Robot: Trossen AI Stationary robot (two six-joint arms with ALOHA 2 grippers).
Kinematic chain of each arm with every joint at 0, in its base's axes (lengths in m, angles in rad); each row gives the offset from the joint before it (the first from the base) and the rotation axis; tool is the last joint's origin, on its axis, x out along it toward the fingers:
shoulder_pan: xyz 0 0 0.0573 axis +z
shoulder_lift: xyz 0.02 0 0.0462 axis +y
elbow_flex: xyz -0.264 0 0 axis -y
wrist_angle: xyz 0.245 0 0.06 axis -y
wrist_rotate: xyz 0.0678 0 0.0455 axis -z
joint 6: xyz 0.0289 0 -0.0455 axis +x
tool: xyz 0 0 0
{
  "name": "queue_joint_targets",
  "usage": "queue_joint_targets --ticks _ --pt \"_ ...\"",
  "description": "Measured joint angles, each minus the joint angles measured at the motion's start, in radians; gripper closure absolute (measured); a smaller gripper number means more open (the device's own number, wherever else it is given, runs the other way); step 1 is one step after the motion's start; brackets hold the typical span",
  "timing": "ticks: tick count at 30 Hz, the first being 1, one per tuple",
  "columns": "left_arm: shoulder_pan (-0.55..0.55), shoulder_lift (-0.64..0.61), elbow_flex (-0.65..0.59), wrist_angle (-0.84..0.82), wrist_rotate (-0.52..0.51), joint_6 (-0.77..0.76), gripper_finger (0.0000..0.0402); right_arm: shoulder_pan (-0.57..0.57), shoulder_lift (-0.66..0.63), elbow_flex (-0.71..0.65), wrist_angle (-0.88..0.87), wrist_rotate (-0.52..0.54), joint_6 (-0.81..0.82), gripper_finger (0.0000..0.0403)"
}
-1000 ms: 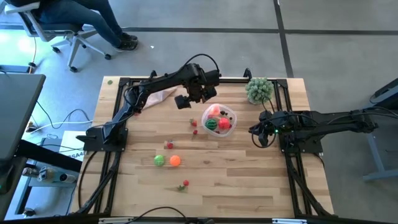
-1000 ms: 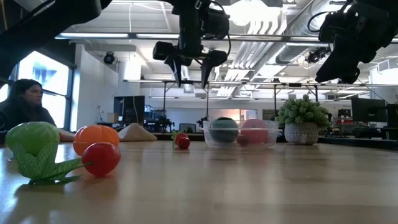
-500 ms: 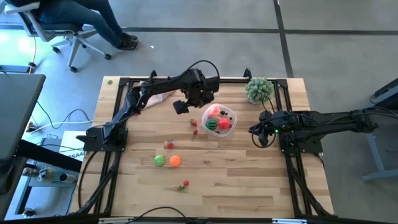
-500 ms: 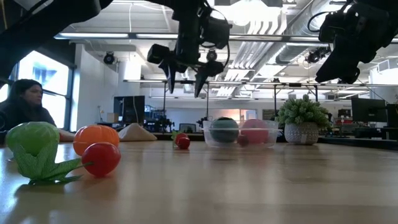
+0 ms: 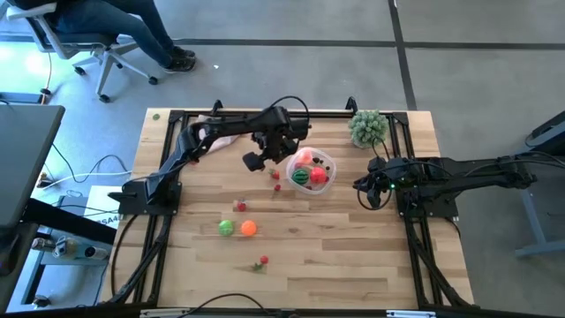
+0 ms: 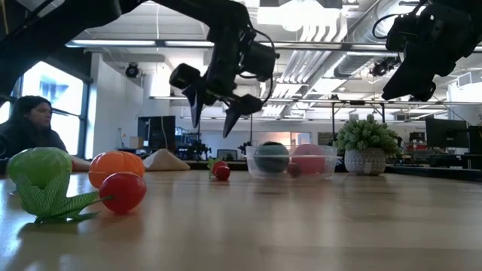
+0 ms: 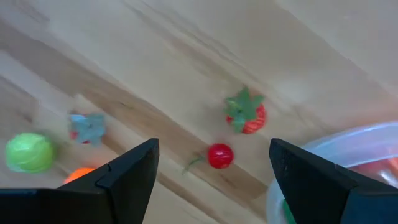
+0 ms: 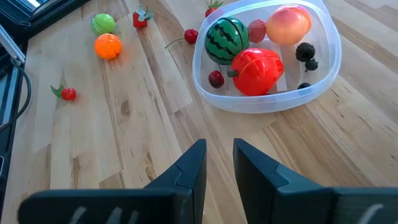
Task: Pick and placing Produce into tupperware
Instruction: Put the strawberry into the transparent bin
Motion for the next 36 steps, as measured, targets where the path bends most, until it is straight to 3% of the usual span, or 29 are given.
queue_joint_targets --ticks 16,23,36 --pt "0.000 -0.001 -0.180 0.245 0.092 -0.010 0.0108 0.000 0.000 0.000 0.000 0.000 0.000 0.0331" --pt "0.000 0.000 -0.237 0.343 0.079 -0.021 0.0108 0.000 0.000 0.000 0.000 0.000 0.000 0.0331" --pt "-0.014 0.000 -0.238 0.346 0.013 -0.015 0.0108 0.000 0.000 0.000 0.000 0.000 0.000 0.0331"
